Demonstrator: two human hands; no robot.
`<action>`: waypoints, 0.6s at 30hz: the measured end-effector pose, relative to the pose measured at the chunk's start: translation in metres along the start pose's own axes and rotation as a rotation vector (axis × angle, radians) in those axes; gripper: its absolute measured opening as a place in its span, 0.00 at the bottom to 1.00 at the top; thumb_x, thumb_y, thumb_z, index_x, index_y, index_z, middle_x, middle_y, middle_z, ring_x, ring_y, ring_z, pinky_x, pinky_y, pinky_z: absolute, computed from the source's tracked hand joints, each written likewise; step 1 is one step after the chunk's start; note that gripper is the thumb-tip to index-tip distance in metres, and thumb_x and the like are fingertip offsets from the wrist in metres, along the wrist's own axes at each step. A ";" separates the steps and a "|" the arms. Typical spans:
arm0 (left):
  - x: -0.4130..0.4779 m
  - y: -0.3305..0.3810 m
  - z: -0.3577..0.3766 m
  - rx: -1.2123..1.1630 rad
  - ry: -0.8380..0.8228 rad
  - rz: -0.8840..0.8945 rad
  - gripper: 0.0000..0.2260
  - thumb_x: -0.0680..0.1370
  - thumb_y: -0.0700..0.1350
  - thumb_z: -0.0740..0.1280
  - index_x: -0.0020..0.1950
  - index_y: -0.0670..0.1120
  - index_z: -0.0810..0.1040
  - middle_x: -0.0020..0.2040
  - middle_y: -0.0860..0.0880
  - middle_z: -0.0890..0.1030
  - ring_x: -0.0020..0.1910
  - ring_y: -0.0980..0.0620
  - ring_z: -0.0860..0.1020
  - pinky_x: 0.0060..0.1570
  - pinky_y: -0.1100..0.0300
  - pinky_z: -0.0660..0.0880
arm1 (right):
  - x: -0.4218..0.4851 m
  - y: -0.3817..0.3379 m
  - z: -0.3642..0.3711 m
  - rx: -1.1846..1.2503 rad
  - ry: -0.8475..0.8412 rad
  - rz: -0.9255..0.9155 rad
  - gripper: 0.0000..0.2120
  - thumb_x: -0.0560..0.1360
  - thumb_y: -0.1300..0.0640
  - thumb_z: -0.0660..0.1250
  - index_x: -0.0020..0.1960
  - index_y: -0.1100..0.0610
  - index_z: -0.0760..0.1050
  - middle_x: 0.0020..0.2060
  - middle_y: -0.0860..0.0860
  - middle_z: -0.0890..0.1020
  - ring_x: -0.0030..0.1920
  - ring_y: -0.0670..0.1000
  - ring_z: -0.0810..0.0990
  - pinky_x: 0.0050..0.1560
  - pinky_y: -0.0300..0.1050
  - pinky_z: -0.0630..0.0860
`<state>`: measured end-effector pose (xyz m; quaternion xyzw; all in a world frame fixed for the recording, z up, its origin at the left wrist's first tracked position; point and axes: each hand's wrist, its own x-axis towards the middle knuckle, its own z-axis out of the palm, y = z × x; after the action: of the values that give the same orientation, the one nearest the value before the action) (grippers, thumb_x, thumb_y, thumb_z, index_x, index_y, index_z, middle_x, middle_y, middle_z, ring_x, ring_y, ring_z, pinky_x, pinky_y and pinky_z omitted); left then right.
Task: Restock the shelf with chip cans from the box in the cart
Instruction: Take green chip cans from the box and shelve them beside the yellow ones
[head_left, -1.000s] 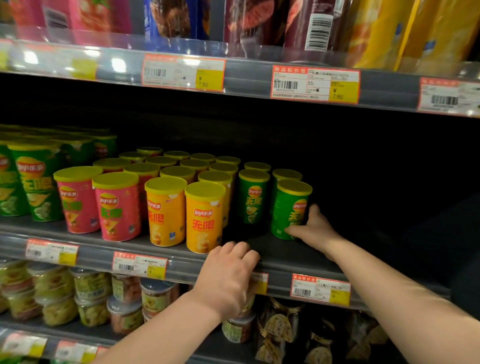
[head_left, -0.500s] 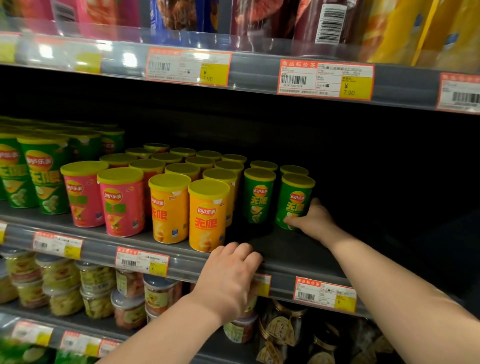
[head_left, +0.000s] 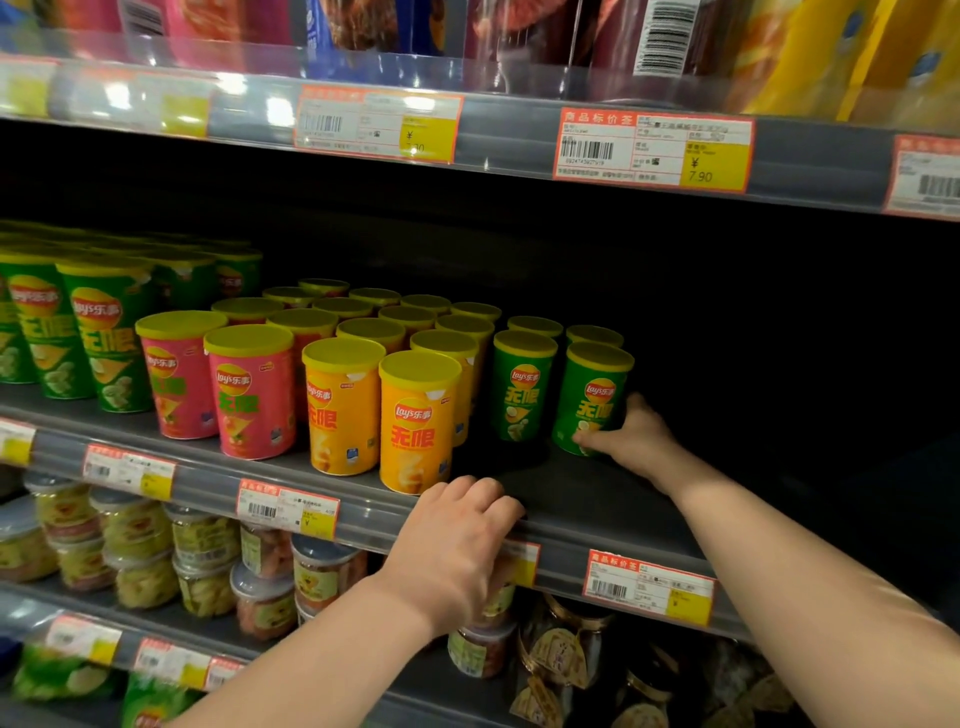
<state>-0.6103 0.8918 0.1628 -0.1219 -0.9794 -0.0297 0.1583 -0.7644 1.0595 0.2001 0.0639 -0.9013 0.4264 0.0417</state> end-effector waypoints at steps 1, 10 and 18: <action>0.000 0.000 0.000 0.001 0.001 -0.001 0.24 0.78 0.53 0.61 0.73 0.54 0.60 0.70 0.53 0.64 0.68 0.51 0.62 0.67 0.59 0.57 | 0.000 0.000 0.000 0.004 -0.004 0.000 0.32 0.69 0.62 0.75 0.68 0.62 0.65 0.66 0.59 0.73 0.66 0.58 0.72 0.62 0.48 0.69; 0.000 0.001 -0.004 0.039 -0.028 0.007 0.24 0.79 0.55 0.60 0.73 0.53 0.60 0.70 0.52 0.64 0.68 0.50 0.62 0.67 0.58 0.58 | -0.002 0.002 0.002 -0.041 -0.002 -0.008 0.34 0.67 0.58 0.77 0.68 0.61 0.65 0.65 0.59 0.74 0.64 0.58 0.73 0.62 0.49 0.70; -0.008 0.007 -0.009 0.053 -0.045 0.003 0.27 0.79 0.53 0.61 0.75 0.52 0.56 0.72 0.50 0.61 0.71 0.47 0.59 0.71 0.55 0.54 | -0.036 0.002 -0.004 -0.328 0.036 0.000 0.35 0.72 0.48 0.71 0.74 0.55 0.59 0.69 0.55 0.69 0.67 0.56 0.70 0.62 0.47 0.70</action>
<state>-0.5990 0.8956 0.1686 -0.1200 -0.9830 -0.0006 0.1392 -0.7285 1.0668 0.1970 0.0485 -0.9578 0.2749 0.0679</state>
